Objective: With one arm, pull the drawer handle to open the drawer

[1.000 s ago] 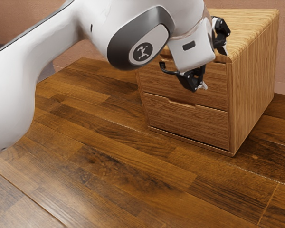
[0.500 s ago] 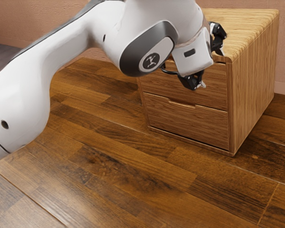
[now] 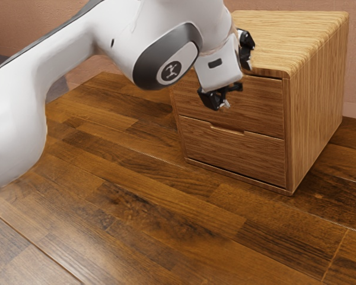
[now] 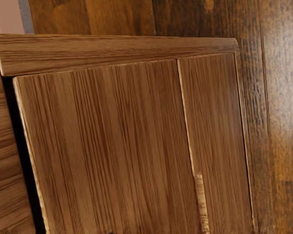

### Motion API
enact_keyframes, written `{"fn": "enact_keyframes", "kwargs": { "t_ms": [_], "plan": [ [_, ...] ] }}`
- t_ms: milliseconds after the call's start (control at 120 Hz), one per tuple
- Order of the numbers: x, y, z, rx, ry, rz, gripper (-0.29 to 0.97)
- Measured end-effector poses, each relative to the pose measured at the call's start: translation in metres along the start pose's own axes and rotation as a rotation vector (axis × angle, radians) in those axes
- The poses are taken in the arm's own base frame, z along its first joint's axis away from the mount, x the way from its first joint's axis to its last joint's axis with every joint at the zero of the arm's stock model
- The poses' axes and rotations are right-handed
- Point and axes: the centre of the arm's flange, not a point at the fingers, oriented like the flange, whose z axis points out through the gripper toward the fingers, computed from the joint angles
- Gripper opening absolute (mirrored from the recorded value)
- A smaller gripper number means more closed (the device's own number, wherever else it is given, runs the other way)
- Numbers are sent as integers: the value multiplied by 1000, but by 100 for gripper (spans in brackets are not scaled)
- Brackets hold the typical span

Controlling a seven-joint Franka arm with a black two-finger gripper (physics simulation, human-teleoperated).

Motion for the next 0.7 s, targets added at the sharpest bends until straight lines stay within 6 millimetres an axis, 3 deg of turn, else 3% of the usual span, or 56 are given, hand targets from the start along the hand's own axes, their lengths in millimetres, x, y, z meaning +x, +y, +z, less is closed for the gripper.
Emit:
{"fn": "enact_keyframes", "kwargs": {
  "t_ms": [242, 700],
  "plan": [
    [-5, 6, 27, -74, -25, 1, 66],
    [-40, 7, 44, -91, -71, -42, 66]
  ]
}}
